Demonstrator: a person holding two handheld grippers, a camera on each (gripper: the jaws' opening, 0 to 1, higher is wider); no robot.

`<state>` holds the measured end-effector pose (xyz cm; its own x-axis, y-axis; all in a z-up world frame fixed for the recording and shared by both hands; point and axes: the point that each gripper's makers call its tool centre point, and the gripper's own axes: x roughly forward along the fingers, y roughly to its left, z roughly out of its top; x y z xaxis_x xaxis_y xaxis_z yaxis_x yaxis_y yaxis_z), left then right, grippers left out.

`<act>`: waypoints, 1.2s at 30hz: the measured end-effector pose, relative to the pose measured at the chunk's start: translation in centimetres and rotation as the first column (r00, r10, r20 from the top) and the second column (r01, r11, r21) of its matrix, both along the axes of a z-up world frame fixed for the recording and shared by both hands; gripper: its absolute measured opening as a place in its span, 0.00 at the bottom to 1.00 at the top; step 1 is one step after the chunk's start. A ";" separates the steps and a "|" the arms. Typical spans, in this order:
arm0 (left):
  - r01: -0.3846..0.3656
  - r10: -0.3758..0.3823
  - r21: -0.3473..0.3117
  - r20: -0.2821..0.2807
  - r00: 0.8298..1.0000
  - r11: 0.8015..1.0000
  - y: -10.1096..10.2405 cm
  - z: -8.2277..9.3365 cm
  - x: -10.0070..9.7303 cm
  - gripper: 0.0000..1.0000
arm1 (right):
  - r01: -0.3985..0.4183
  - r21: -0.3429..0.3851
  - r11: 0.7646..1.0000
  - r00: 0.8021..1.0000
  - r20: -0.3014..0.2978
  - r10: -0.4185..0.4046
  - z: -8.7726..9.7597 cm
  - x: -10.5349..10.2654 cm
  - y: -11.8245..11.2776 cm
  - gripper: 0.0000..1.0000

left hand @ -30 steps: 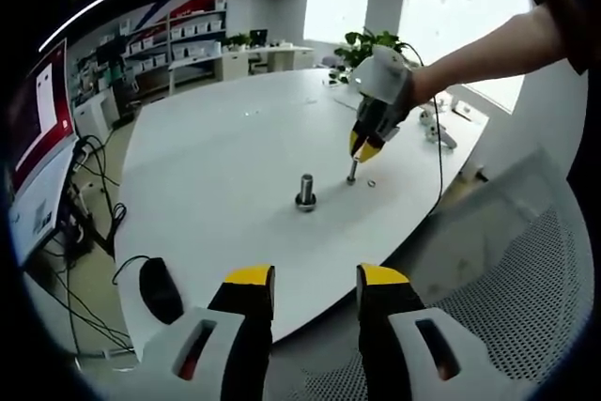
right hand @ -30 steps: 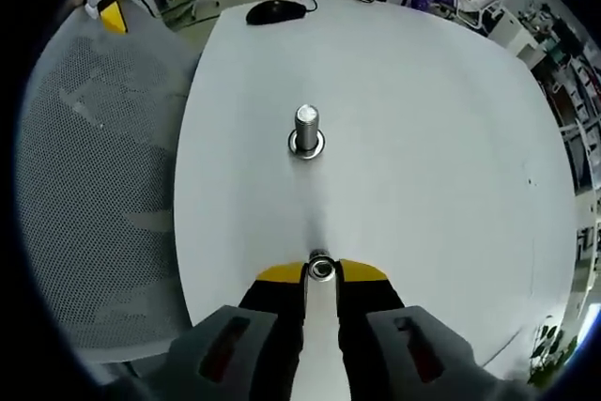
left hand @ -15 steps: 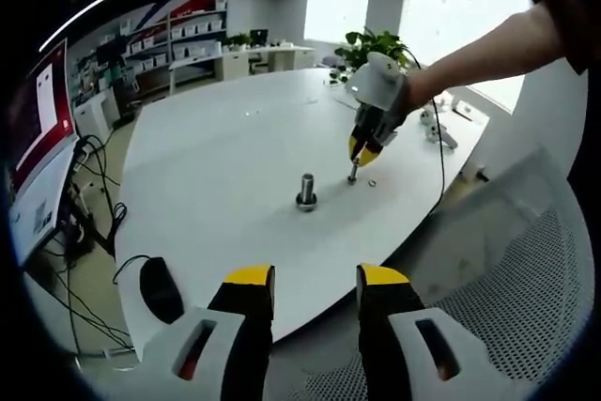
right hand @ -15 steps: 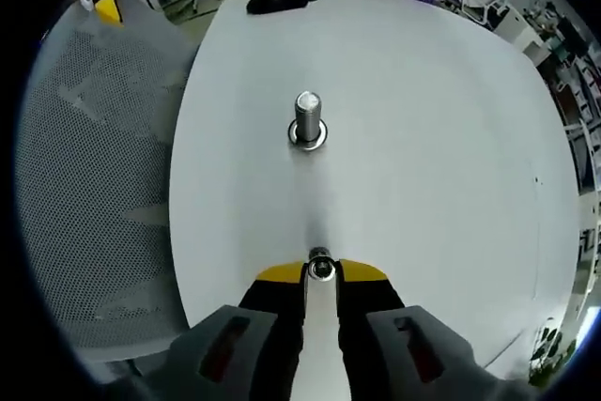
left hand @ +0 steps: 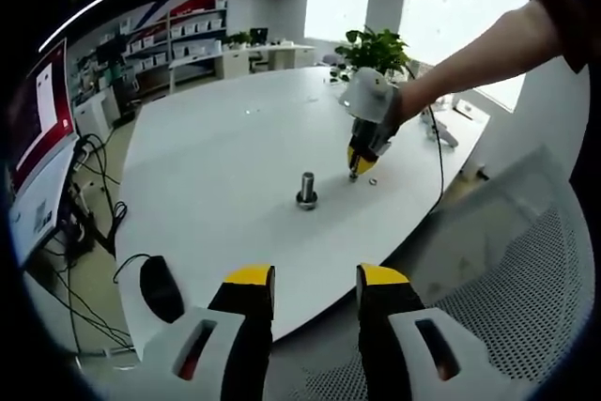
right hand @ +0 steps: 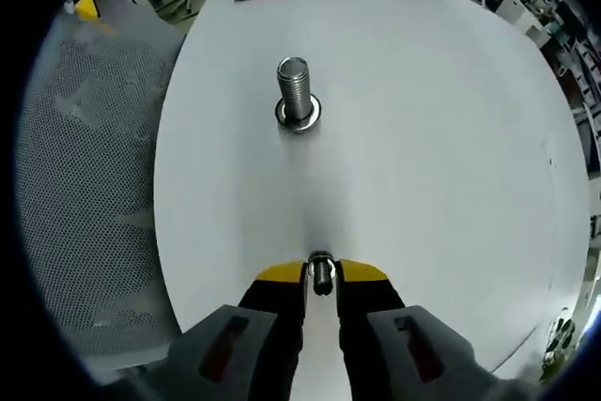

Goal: Place the washer onto the threaded stud by aligning its center hole with the stud, sliding it down to the base, and recovering from edge contact or off-axis alignment until the washer reaches the visible bottom stop.

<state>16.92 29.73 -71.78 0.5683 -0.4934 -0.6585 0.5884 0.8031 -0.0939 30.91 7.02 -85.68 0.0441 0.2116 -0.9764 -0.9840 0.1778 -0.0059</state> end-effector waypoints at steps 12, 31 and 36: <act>-0.001 0.001 0.000 -0.001 1.000 1.000 0.0 0.0 0.0 0.33 | 0.002 0.006 1.000 1.000 0.019 -0.002 -0.4 0.1 0.0 0.20; -0.002 0.002 0.002 -0.007 1.000 1.000 0.0 -0.1 0.0 0.33 | 0.121 0.050 0.991 0.993 -0.018 -0.121 0.1 -1.5 -3.2 0.24; -0.004 0.004 0.005 -0.006 1.000 1.000 0.1 -0.1 0.0 0.33 | 0.110 0.046 0.993 0.993 -0.037 -0.108 -0.8 -3.0 -3.7 0.24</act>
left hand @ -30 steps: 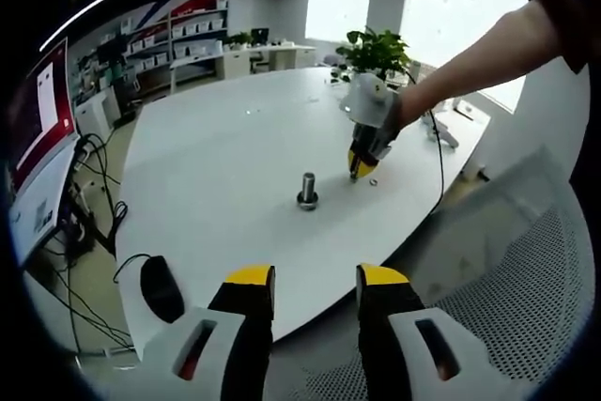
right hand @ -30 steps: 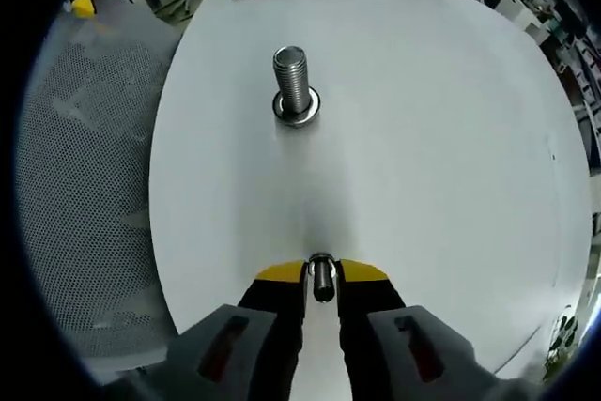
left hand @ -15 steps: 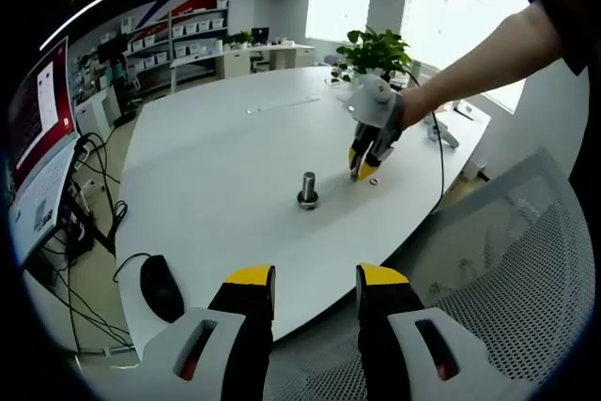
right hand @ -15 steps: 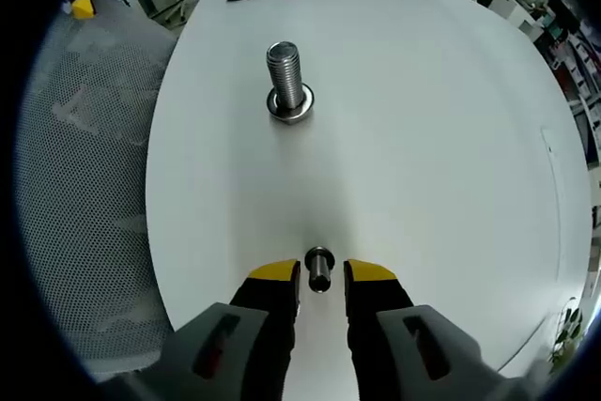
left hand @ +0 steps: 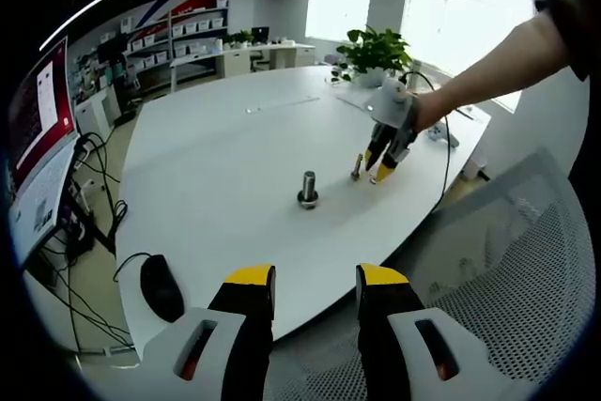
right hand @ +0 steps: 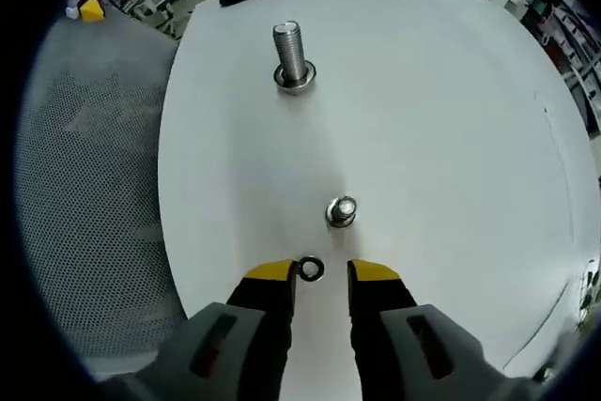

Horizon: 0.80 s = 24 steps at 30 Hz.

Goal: Place the washer onto the threaded stud by aligning its center hole with the stud, sliding it down to the base, and recovering from edge contact or off-axis alignment until the washer reaches the visible bottom stop.

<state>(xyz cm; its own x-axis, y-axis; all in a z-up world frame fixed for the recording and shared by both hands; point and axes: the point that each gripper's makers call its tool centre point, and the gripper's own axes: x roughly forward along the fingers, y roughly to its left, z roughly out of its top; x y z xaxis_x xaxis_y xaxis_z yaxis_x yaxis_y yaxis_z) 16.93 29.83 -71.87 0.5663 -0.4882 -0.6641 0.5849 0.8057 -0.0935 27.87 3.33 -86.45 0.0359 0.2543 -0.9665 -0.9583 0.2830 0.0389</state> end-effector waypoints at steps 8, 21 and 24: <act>-0.008 0.008 -0.002 0.006 1.000 1.000 0.1 0.1 0.1 0.33 | -0.037 0.000 0.999 0.999 0.014 0.037 -0.3 -0.7 0.2 0.24; -0.015 0.015 -0.003 0.014 1.000 1.000 0.2 0.2 0.2 0.33 | -0.150 -0.019 0.988 0.987 0.051 0.151 -0.4 -1.0 0.3 0.19; -0.014 0.014 -0.003 0.015 1.000 1.000 0.2 0.3 0.3 0.33 | -0.154 -0.056 0.986 0.987 0.039 0.157 -0.5 -0.8 0.4 0.18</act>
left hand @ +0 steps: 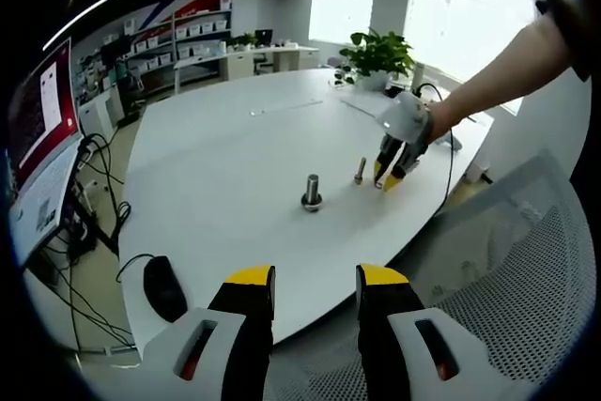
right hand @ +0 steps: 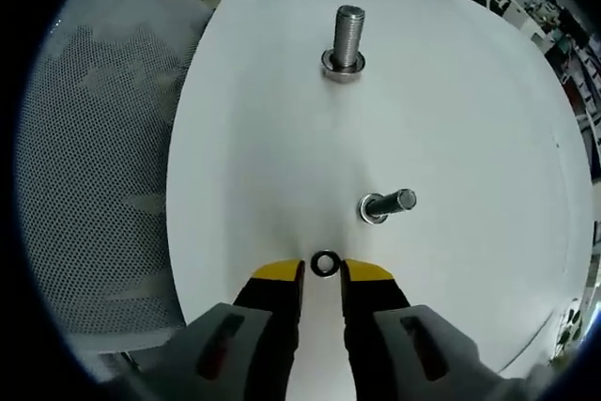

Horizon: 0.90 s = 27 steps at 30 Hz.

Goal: Place the washer onto the threaded stud by aligning its center hole with the stud, sliding it down to the base, and recovering from edge contact or off-axis alignment until the washer reaches the visible bottom stop.

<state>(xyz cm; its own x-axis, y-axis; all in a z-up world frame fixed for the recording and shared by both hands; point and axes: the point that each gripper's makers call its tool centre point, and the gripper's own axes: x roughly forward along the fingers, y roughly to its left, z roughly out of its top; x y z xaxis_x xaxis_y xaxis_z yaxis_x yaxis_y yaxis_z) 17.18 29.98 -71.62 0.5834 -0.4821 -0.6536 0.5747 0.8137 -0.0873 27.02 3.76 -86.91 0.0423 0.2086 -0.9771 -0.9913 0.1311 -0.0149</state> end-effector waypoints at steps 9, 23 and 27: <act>-0.001 0.001 0.000 0.005 1.000 1.000 0.0 0.1 0.0 0.33 | 0.005 -0.101 0.995 1.000 -0.018 -0.007 -0.2 0.3 0.0 0.15; -0.002 0.002 0.004 0.012 1.000 1.000 0.1 0.2 0.0 0.33 | 0.162 0.013 0.987 0.985 0.057 -0.162 0.2 0.1 -0.2 0.15; -0.003 0.003 -0.002 0.015 1.000 1.000 0.0 0.3 0.1 0.33 | 0.175 0.051 0.983 0.982 0.069 -0.178 0.3 0.1 -0.4 0.15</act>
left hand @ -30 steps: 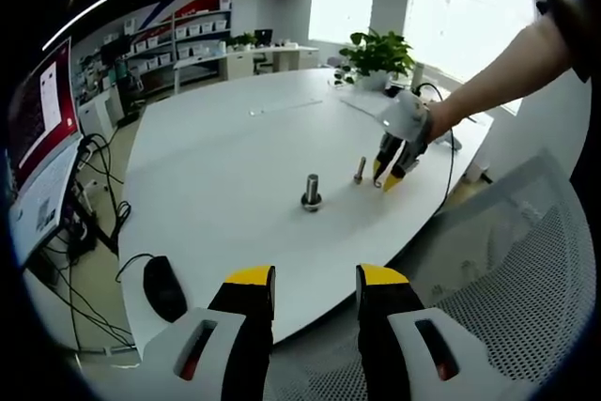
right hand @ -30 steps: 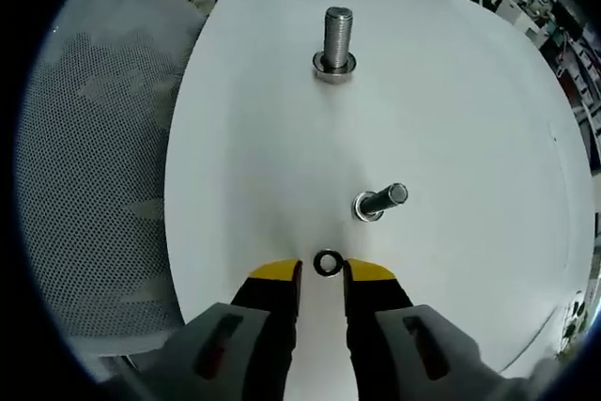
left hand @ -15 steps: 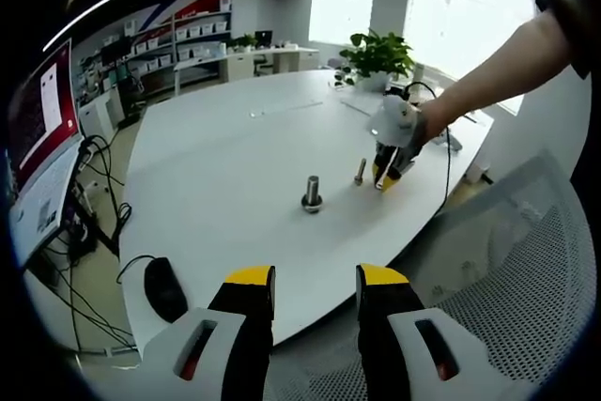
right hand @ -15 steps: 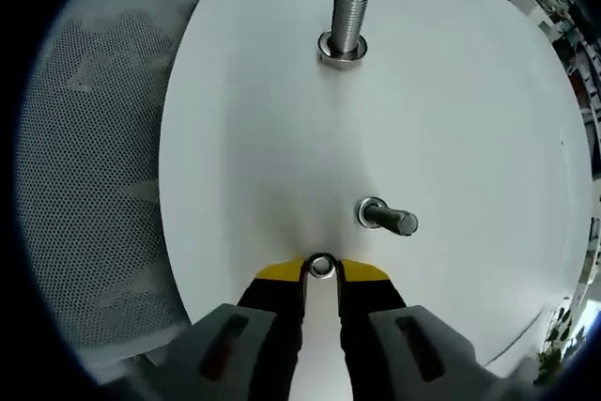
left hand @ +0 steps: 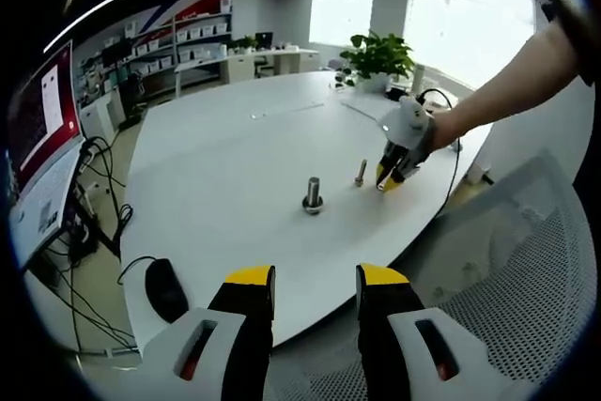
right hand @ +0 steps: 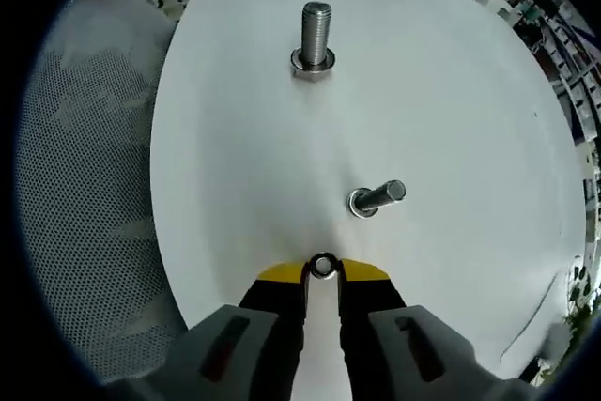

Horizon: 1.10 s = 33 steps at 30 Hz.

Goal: Place the washer onto the threaded stud by aligning its center hole with the stud, sliding it down to the base, and recovering from edge contact or off-axis alignment until the washer reaches the visible bottom stop.

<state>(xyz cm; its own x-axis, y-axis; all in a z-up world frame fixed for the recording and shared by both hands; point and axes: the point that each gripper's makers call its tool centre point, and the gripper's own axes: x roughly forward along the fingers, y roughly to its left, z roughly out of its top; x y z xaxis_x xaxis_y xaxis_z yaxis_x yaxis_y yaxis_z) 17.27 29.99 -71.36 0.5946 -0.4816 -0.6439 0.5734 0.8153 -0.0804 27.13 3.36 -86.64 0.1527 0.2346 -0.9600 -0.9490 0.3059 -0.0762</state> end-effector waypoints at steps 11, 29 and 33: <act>0.007 -0.007 -0.002 -0.007 1.000 1.000 0.0 -0.1 -0.1 0.33 | 0.046 0.017 0.999 0.998 -0.036 -0.045 0.3 0.6 -0.3 0.14; 0.014 -0.014 -0.001 -0.014 1.000 1.000 0.1 -0.3 -0.2 0.32 | -0.002 0.079 0.997 1.000 -0.026 0.005 4.2 1.3 1.5 0.14; 0.013 -0.013 -0.001 -0.013 1.000 1.000 0.1 -0.2 -0.2 0.32 | -0.008 0.090 0.996 1.000 -0.017 0.009 5.1 1.3 1.7 0.14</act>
